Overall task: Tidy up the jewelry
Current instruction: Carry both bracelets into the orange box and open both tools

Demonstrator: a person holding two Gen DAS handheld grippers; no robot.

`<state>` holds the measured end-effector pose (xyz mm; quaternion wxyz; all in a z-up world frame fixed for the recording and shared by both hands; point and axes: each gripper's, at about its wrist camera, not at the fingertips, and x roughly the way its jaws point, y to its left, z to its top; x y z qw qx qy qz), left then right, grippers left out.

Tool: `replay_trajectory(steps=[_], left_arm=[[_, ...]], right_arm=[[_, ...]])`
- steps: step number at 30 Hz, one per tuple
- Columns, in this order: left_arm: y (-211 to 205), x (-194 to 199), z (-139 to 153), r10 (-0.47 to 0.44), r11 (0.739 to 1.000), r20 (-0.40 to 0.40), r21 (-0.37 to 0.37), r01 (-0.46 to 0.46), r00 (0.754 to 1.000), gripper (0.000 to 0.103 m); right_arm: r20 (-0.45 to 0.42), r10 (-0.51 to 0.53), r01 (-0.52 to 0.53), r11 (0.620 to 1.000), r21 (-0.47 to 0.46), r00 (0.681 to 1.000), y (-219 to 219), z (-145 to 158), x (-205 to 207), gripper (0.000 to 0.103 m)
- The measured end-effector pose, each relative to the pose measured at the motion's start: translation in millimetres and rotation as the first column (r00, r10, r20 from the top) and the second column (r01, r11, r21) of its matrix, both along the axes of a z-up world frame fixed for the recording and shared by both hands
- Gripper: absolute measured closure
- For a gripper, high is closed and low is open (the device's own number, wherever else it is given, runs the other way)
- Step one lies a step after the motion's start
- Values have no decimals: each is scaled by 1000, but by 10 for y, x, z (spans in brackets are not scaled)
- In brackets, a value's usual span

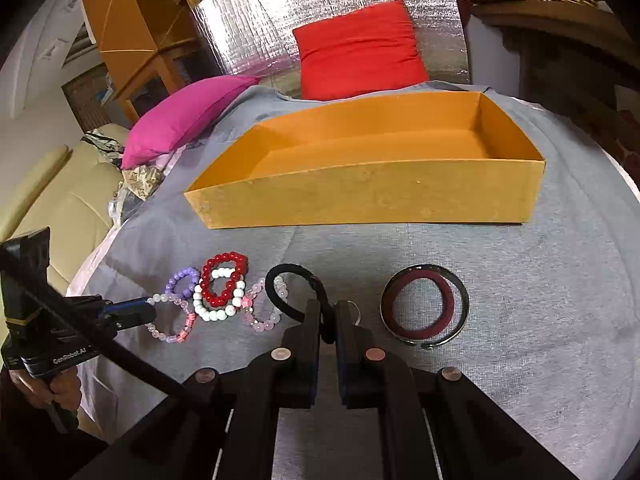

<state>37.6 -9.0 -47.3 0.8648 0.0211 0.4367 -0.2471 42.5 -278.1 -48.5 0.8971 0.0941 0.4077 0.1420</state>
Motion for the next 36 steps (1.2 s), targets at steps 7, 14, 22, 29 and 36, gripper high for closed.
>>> replay_trajectory(steps=[7,14,22,29,36], left_arm=[[-97,-42,285,-1,1000,73,-20,2,997,95],[-155,173,757,20,997,162,-71,-9,987,95],[-337,919,951,163,986,265,-24,-163,950,95],[-679,1369,504,221,952,275,148,-268,936,95],[-752,1329,376,230,918,287,253,-305,930,64]], right_arm=[[16,-17,16,1000,26,1000,-11,45,24,95],[86,-70,63,995,83,994,-107,239,87,95],[171,-247,227,965,129,954,-357,474,509,95],[136,-311,306,950,56,941,-432,311,1001,95],[75,-322,319,946,48,944,-499,126,1189,93]])
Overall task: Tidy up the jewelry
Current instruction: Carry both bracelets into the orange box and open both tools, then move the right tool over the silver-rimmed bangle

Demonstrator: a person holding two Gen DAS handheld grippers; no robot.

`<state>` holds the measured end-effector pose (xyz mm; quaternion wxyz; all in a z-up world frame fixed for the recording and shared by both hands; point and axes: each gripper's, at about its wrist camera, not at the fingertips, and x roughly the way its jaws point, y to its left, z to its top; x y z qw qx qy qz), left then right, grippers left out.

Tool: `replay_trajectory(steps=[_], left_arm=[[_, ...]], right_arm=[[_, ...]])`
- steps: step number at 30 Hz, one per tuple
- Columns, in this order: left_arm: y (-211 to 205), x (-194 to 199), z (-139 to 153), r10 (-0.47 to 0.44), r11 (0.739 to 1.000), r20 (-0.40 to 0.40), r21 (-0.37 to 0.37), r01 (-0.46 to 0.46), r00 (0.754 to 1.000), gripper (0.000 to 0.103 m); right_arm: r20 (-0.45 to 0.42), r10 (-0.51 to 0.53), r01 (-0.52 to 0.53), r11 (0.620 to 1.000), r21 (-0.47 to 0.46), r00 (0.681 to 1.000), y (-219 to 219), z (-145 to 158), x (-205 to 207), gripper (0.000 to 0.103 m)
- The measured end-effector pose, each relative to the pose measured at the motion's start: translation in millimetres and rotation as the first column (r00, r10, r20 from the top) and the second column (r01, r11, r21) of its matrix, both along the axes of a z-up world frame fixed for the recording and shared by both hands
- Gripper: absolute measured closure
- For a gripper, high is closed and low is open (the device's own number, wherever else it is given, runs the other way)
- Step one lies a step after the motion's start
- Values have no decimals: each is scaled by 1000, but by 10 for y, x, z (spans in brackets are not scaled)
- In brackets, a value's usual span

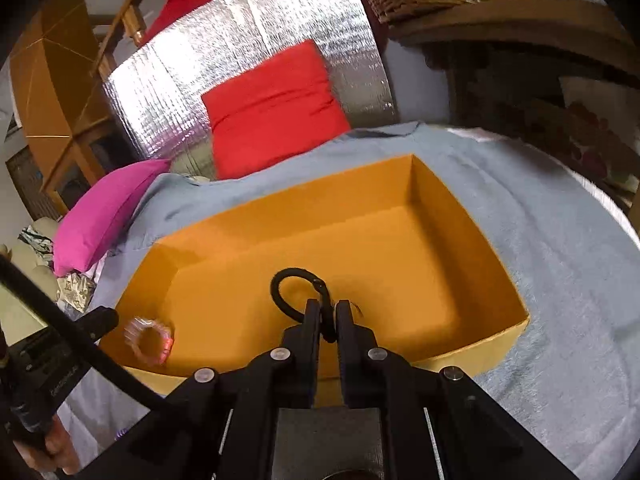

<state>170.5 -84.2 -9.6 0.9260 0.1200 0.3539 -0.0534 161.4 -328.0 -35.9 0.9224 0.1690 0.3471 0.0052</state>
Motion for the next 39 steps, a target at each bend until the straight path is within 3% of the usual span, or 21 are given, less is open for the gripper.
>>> replay_trajectory(steps=[1,3,14,36,37,39], left_arm=[[11,-51,34,4,1000,18,8,-4,1000,56],[22,-157,122,1,1000,48,15,-1,999,55],[71,-688,571,-28,999,167,21,25,986,52],[81,-985,687,-56,998,188,30,51,981,52],[81,-995,689,-55,998,188,30,50,981,52],[82,-1006,691,-55,998,190,33,50,980,52]], right_arm=[[1,-1,1,1000,8,1000,-10,8,-7,93],[7,4,-4,1000,12,1000,-19,29,-37,88],[107,24,-24,1000,-2,994,-4,445,-553,88],[95,50,-51,999,5,994,52,549,-948,88],[95,49,-50,999,4,994,49,552,-957,87],[97,45,-46,999,4,994,34,557,-979,72]])
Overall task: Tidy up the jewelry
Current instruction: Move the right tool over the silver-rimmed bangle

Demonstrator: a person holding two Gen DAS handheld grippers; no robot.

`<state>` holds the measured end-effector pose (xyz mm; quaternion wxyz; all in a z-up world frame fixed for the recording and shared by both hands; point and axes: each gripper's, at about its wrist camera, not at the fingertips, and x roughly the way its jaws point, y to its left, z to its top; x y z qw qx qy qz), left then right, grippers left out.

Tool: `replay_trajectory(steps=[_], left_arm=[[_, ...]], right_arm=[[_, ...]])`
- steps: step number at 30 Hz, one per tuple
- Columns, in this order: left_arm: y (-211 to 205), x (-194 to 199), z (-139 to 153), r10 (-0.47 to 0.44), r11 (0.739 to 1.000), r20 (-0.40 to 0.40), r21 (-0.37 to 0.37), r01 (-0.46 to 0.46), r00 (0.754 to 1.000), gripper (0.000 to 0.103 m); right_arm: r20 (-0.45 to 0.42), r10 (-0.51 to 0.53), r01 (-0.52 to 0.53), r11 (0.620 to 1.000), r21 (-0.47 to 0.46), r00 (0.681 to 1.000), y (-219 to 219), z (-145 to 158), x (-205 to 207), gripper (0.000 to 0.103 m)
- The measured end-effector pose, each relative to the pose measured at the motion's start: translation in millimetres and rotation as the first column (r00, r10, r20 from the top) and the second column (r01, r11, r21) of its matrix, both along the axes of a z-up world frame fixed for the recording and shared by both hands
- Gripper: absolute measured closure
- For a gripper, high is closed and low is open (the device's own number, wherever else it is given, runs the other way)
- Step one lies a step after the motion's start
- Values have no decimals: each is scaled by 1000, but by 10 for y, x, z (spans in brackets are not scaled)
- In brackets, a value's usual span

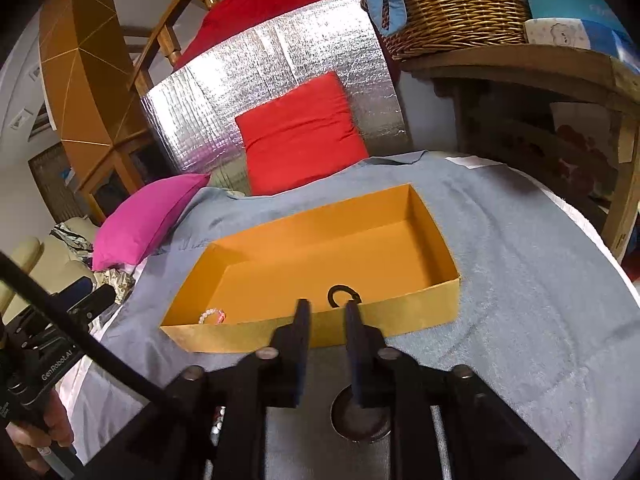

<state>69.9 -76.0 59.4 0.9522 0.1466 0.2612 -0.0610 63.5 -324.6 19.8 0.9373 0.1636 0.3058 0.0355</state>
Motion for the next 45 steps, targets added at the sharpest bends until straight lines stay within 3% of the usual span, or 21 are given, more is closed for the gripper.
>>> replay_trajectory(steps=[3,11,20,24,28,32,38,45], left_arm=[[3,-27,10,0,1000,2,4,0,1000,52],[82,-99,-37,0,1000,-15,8,0,1000,39],[556,-226,-595,91,996,-175,38,-86,980,39],[719,-295,-849,117,993,-254,44,-109,960,39],[681,-324,-908,106,993,-242,78,-90,964,39],[681,-227,-985,97,995,-284,59,-84,954,39],[692,-151,-1064,80,996,-315,55,-66,946,39],[955,-40,-1150,136,991,-346,53,-125,928,39]], right_arm=[[14,-13,13,1000,-2,1000,-15,20,-47,61],[10,3,-3,1000,-9,1000,-33,38,-119,61],[-171,20,-25,999,-25,985,-212,-349,-253,61],[-200,47,-57,997,-44,979,-217,-470,-282,61],[-231,83,-102,992,-72,969,-139,-593,-244,62],[-263,92,-119,989,-86,960,-72,-702,-150,62],[-294,91,-136,982,-134,951,53,-812,-33,70],[-286,119,-168,974,-153,951,139,-808,-2,70]])
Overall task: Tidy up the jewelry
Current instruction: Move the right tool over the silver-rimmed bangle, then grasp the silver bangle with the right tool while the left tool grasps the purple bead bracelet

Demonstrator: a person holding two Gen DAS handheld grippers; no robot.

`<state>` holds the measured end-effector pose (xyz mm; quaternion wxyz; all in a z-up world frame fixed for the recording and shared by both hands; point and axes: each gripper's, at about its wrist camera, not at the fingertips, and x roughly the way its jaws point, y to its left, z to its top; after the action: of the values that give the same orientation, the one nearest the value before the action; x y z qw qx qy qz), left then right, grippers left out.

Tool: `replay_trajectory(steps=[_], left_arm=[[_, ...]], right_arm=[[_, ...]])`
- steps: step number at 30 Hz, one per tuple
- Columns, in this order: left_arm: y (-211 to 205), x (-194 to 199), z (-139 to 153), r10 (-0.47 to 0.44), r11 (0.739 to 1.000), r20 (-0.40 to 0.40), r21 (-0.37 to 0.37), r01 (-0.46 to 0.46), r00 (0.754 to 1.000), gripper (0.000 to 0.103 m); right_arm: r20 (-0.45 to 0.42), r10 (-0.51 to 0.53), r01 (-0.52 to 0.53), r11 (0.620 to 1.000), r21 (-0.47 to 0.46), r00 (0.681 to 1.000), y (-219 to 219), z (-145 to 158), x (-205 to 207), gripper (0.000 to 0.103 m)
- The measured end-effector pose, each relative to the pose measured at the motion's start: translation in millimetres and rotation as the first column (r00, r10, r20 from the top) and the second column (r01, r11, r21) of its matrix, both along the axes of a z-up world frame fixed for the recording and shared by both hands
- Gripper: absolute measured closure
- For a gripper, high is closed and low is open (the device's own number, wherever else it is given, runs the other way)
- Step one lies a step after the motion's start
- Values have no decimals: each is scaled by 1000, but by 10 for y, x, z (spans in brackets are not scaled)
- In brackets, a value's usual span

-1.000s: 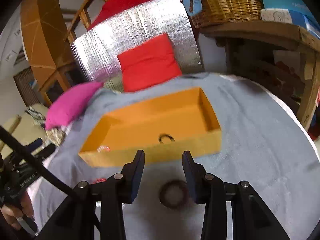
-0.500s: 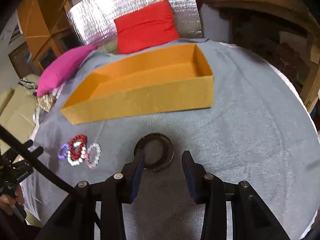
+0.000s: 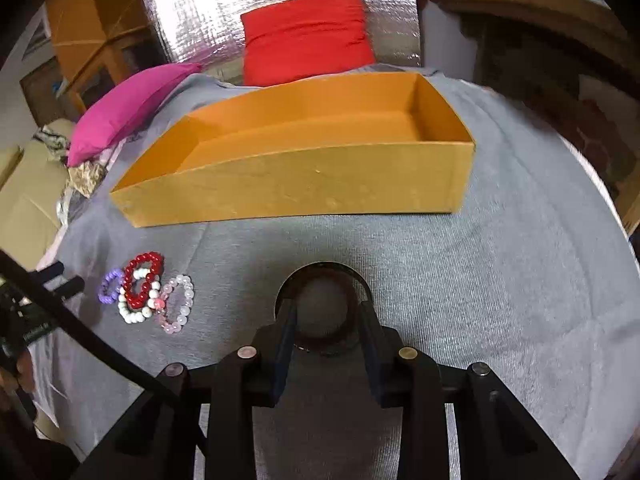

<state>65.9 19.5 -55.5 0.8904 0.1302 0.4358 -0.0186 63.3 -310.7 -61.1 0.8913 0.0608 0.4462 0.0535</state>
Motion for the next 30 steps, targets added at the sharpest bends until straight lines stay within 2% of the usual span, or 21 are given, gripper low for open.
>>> replay_trajectory(steps=[5,8,10,14,16,17,18,19,21,26,29,30], left_arm=[[136,11,-85,25,1000,-21,16,-24,999,39],[166,7,-104,24,1000,-26,19,-24,999,39],[184,16,-103,24,1000,-29,17,-23,999,39],[229,43,-91,38,999,-35,6,-38,999,39],[259,69,-103,43,999,-41,5,-43,998,39],[265,71,-112,43,999,-45,5,-43,998,39],[273,74,-121,41,999,-50,3,-41,998,39],[280,73,-127,37,999,-54,-1,-37,998,39],[303,78,-149,31,999,-67,-13,-32,997,39],[349,94,-215,7,999,-101,-41,-11,995,36],[385,110,-235,-14,995,-126,-102,1,992,34],[384,117,-245,-23,993,-133,-117,7,991,32]], right_arm=[[-24,-36,35,999,-32,999,-35,-78,45,70],[-31,-46,45,998,-48,998,-60,-114,69,86],[-30,-52,50,997,-57,998,-73,-125,78,91],[3,-34,34,999,19,999,-144,-56,52,91],[16,-20,20,999,28,1000,-135,-21,37,82],[14,-17,17,999,30,1000,-113,-14,37,62],[10,-19,18,999,27,1000,-86,-12,40,35],[17,-20,19,1000,17,1000,-53,-5,37,27],[42,-1,1,1000,-6,999,32,13,21,24],[-2,37,-37,999,-38,999,221,-131,59,24],[-8,10,-11,995,-96,1000,261,-249,99,25],[2,1,-1,995,-99,1000,261,-252,100,30]])
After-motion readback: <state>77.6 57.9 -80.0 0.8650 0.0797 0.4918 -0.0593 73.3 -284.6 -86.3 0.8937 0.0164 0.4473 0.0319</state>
